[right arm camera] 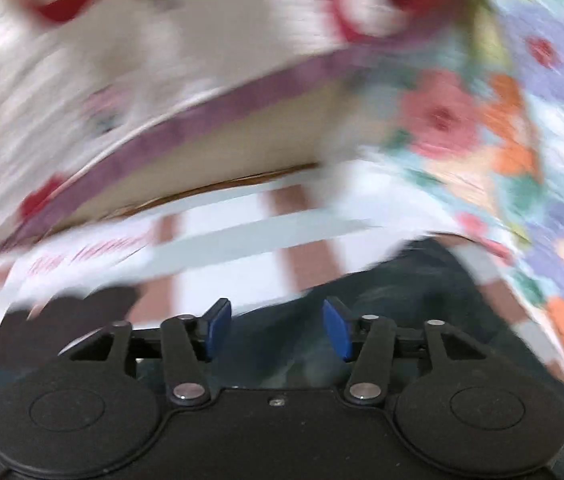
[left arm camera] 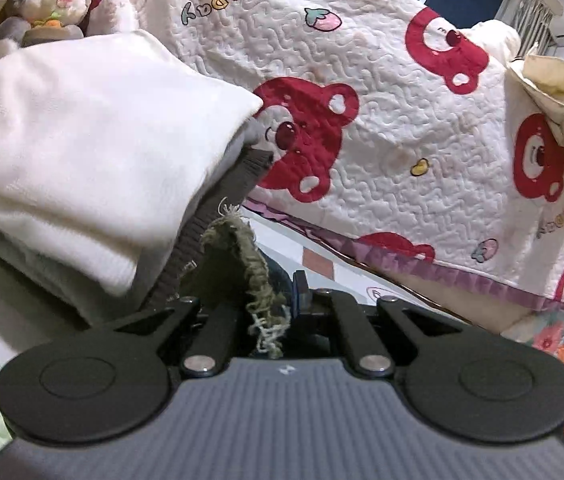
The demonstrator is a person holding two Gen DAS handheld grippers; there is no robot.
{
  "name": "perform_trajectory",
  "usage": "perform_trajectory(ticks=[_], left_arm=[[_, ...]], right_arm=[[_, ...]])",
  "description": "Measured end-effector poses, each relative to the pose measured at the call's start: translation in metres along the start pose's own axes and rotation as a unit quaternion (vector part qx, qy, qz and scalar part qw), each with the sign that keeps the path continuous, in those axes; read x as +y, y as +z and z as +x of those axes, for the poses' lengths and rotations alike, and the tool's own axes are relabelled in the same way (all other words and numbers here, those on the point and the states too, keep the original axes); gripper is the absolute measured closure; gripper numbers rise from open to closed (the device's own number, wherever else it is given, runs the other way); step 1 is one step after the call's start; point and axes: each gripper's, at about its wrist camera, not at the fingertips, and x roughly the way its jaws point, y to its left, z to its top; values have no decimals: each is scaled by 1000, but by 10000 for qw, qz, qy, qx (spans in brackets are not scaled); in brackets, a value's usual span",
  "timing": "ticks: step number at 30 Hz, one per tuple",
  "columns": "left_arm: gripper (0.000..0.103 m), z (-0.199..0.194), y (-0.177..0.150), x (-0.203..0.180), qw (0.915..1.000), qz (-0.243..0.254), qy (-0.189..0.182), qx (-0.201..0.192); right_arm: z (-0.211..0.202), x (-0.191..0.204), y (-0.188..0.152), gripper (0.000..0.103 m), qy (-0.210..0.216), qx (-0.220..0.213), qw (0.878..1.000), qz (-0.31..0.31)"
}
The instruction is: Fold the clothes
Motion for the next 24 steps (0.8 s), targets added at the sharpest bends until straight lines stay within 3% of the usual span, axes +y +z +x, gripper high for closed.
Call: perform_trajectory(ticks=[4, 7, 10, 13, 15, 19, 22, 24], left_arm=[[100, 12, 16, -11, 9988, 439, 224, -26], [100, 23, 33, -20, 9961, 750, 460, -119], [100, 39, 55, -22, 9947, 736, 682, -207], [100, 57, 65, -18, 9946, 487, 898, -192], [100, 65, 62, -12, 9943, 226, 1028, -158], [100, 61, 38, -9, 9925, 218, 1192, -185], [100, 52, 25, -10, 9900, 507, 1289, -258], [100, 47, 21, -8, 9896, 650, 1248, -300]], right_arm=[[53, -51, 41, 41, -76, 997, 9889, 1097], [91, -67, 62, 41, -334, 1391, 9768, 1593], [120, -53, 95, 41, -540, 1345, 9843, 1005], [149, -34, 116, 41, -823, 1655, 9824, 272], [174, -30, 120, 41, -1051, 2048, 9730, 182], [211, -27, 103, 41, -1427, 2726, 9513, 186], [221, -23, 83, 37, -1579, 3197, 9343, 20], [218, -26, 77, 33, -1582, 3231, 9330, 116]])
